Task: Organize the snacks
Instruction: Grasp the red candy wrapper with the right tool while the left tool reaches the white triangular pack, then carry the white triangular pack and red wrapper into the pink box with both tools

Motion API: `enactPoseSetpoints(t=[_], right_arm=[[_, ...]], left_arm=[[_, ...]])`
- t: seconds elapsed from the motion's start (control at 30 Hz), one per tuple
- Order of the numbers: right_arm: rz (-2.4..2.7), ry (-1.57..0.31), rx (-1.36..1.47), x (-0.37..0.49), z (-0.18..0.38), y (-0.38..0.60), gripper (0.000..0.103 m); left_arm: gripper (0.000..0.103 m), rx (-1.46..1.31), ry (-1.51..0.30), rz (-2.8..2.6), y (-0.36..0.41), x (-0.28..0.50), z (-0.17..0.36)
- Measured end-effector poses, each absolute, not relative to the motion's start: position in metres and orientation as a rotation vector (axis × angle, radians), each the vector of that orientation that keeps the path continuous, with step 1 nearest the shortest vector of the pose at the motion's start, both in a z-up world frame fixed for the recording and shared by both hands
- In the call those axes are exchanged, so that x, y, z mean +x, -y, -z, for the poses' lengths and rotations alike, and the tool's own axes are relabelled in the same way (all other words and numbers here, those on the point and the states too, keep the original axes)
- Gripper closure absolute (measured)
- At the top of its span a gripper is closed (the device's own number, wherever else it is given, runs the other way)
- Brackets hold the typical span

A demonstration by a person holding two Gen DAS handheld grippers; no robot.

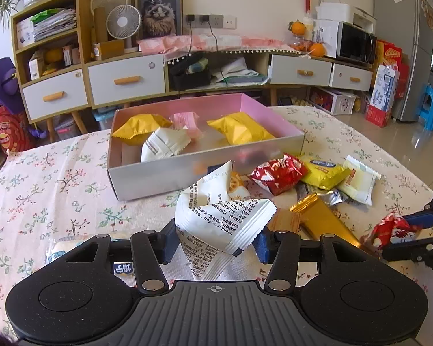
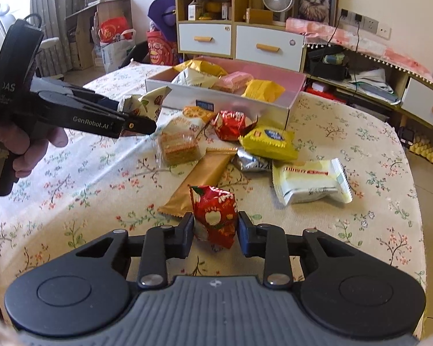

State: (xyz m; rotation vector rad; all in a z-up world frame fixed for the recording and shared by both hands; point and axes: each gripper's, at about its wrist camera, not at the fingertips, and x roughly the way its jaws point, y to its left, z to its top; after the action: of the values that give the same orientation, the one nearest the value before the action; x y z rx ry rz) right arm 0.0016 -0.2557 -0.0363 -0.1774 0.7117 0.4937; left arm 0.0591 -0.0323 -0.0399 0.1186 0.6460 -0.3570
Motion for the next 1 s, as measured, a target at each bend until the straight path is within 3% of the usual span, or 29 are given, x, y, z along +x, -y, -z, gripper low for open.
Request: enactPoseSetpoints(t=[1.0], right_arm=[[-0.473,-0.62,-0.103,0.056,-0.002,0.227,0.076]], left_arm=[[0.054,0.096,-0.645,0.349,0.039,0.088,0.007]])
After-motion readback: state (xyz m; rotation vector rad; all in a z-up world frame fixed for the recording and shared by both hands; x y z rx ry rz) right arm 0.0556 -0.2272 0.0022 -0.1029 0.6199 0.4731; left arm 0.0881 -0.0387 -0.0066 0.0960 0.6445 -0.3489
